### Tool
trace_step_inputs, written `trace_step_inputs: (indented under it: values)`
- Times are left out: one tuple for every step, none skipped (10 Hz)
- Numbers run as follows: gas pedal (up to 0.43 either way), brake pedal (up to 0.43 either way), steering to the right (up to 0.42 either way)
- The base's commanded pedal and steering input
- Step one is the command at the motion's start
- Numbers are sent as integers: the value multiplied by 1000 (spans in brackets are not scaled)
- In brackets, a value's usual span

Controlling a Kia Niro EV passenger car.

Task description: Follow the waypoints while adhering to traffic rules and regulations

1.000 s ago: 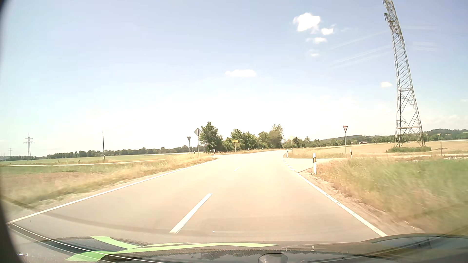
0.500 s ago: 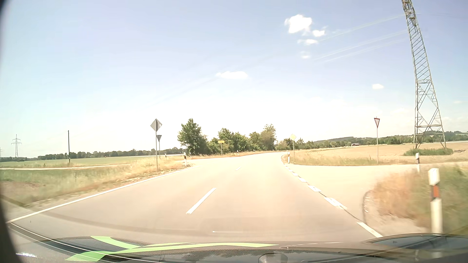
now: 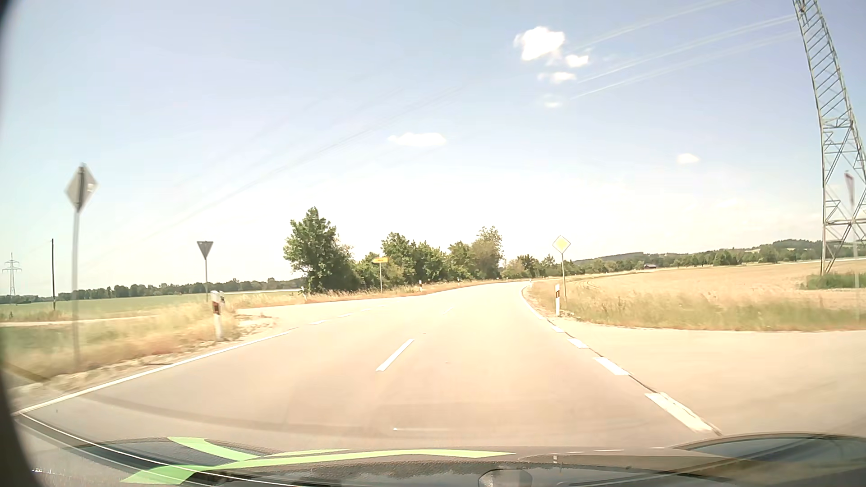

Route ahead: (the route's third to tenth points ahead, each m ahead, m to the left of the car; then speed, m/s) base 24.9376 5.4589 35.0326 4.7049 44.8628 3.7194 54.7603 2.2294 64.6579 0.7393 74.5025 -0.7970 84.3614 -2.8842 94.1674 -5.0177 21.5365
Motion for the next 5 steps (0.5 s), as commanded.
trace_step_inputs:
  values:
    - [287,0,11]
    - [299,0,12]
    - [299,0,12]
    - [299,0,12]
    - [299,0,12]
